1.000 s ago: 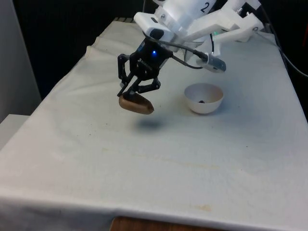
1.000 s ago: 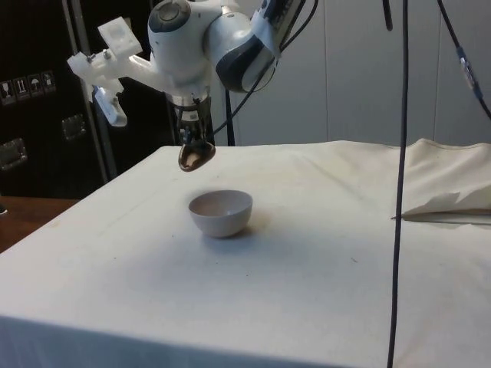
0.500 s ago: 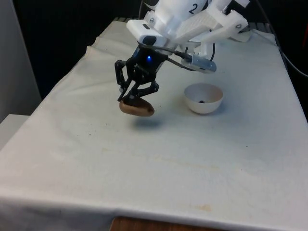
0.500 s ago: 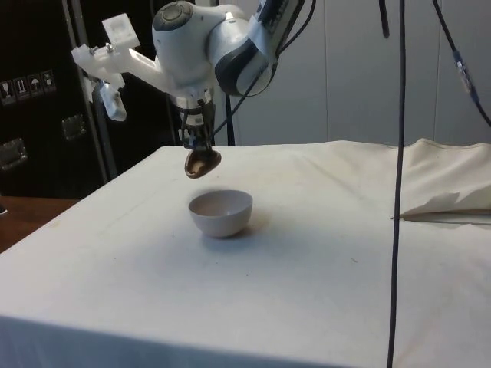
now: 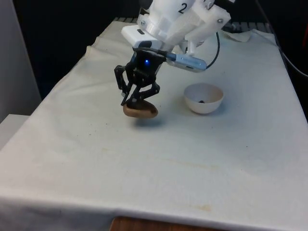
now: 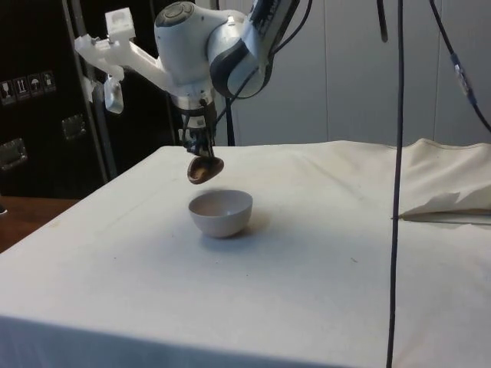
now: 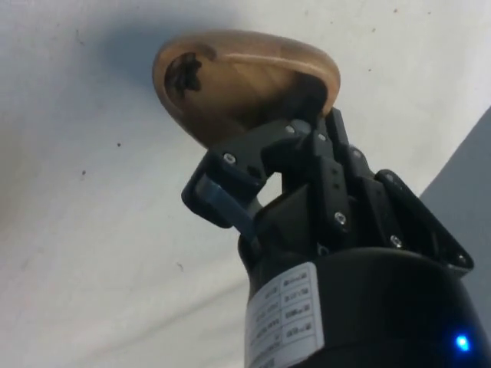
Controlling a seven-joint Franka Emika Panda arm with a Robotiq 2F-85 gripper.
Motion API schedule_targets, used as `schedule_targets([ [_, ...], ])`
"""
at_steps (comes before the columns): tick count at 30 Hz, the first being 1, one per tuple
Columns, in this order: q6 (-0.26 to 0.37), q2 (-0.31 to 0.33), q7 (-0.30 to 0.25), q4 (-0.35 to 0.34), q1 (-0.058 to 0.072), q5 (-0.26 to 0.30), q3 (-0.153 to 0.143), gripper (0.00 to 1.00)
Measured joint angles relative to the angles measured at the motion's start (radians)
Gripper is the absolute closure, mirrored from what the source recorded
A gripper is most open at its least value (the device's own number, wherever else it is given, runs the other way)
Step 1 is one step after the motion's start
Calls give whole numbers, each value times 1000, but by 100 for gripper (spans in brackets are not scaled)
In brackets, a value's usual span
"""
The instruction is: Pour the coffee beans from the cup into the bowl.
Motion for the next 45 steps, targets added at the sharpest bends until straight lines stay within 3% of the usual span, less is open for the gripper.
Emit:
schedule_targets([
  [6, 7, 18, -59, 16, -2, 62, -5, 100],
  [14, 8, 84, -195, 86, -7, 215, -20, 100],
  [16, 8, 84, -195, 86, -7, 215, -20, 100],
  [22, 8, 99, -292, 96, -9, 318, -32, 100],
  [33, 10, 109, -418, 103, -15, 456, -44, 98],
  [34, 10, 109, -429, 103, -15, 467, -45, 94],
  [35, 10, 109, -445, 103, -15, 486, -46, 81],
  [42, 10, 109, -468, 104, -15, 512, -49, 44],
  [43, 10, 109, -468, 104, -15, 512, -49, 44],
  [45, 10, 109, -472, 104, -15, 517, -49, 29],
])
